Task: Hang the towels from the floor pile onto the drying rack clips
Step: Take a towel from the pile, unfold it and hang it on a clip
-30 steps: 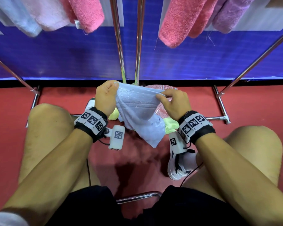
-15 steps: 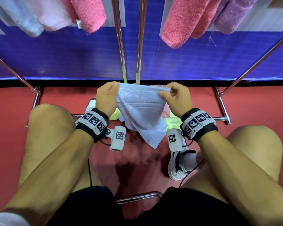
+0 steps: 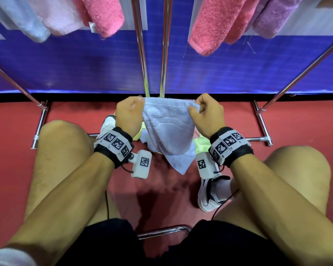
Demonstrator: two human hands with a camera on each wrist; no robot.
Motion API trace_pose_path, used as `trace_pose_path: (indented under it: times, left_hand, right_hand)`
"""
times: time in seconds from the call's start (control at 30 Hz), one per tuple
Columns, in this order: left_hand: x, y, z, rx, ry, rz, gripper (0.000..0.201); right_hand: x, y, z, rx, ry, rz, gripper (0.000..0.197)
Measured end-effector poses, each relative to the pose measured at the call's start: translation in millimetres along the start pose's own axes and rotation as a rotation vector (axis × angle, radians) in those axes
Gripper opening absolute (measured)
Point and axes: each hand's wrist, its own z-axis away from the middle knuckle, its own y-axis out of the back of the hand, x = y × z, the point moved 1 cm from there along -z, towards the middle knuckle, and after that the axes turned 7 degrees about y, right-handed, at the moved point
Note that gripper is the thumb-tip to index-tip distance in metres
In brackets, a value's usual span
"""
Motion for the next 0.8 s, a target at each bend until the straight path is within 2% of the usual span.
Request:
trace_pose_path:
  times: [0.13, 0.23, 0.33, 0.5, 0.63, 0.8]
  left_hand:
    - [2, -18, 18, -0.088, 0.029, -0.075, 0.014]
    - [3, -30, 33, -0.182, 0.026, -0.11, 0.013]
    - [3, -39, 41, -0.238, 0.035, -0.099, 0.013]
    - [9, -44, 47, -0.255, 0.016, -0.063, 0.014]
    - [8, -44, 44, -0.239, 0.053, -0.015, 0.015]
    - [6, -47, 44, -0.244, 0.091, 0.052, 0.019]
  right_hand:
    - [-6, -12, 5, -0.124, -0.03, -0.04, 0.017]
    - [-11, -25, 11, -0.253, -0.028, -0.101, 0.022]
    - [-14, -30, 16, -0.315, -0.051, -0.232, 0.024]
    - [-18, -24, 15, -0.317, -0.131, -0.352, 0.028]
    - [-15, -23, 14, -0.321, -0.114, -0.352, 0.033]
    - [-15, -24, 15, -0.279, -0.117, -0.35, 0.016]
